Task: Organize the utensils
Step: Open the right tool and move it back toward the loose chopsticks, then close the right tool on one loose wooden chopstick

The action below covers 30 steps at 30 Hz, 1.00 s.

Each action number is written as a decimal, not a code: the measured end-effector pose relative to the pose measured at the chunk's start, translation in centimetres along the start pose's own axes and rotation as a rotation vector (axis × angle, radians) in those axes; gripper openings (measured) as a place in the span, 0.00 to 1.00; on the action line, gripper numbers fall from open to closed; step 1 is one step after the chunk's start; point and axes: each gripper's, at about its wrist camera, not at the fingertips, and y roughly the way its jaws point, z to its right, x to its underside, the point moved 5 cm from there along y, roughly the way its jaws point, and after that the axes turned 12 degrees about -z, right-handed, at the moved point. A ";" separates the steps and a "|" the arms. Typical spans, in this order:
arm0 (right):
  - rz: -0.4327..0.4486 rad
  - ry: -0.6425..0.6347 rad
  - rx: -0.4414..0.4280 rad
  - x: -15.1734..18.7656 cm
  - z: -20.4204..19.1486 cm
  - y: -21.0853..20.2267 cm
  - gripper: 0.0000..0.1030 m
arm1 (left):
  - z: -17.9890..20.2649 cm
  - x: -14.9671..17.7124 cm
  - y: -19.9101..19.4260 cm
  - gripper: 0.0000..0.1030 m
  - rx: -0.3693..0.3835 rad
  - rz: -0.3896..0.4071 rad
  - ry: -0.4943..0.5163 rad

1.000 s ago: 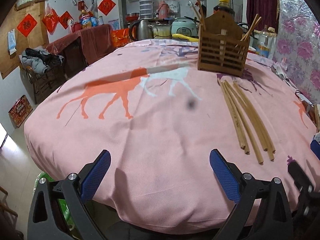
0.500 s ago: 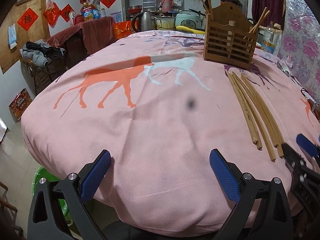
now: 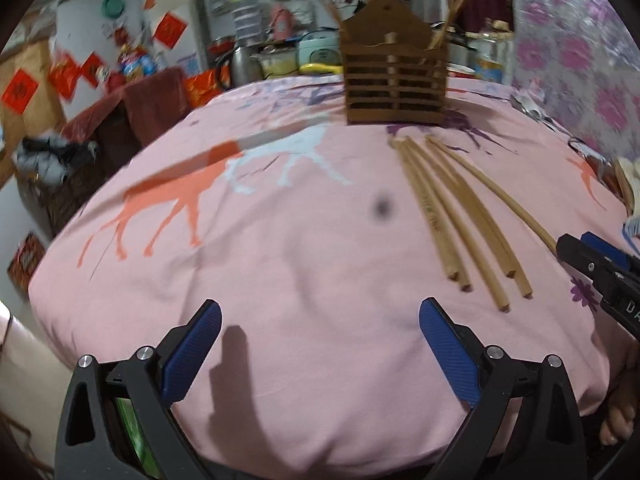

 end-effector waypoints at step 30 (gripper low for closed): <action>0.004 0.005 -0.009 -0.1 0.2 0.1 0.51 | -2.3 -2.3 1.9 0.75 0.016 -0.006 -0.079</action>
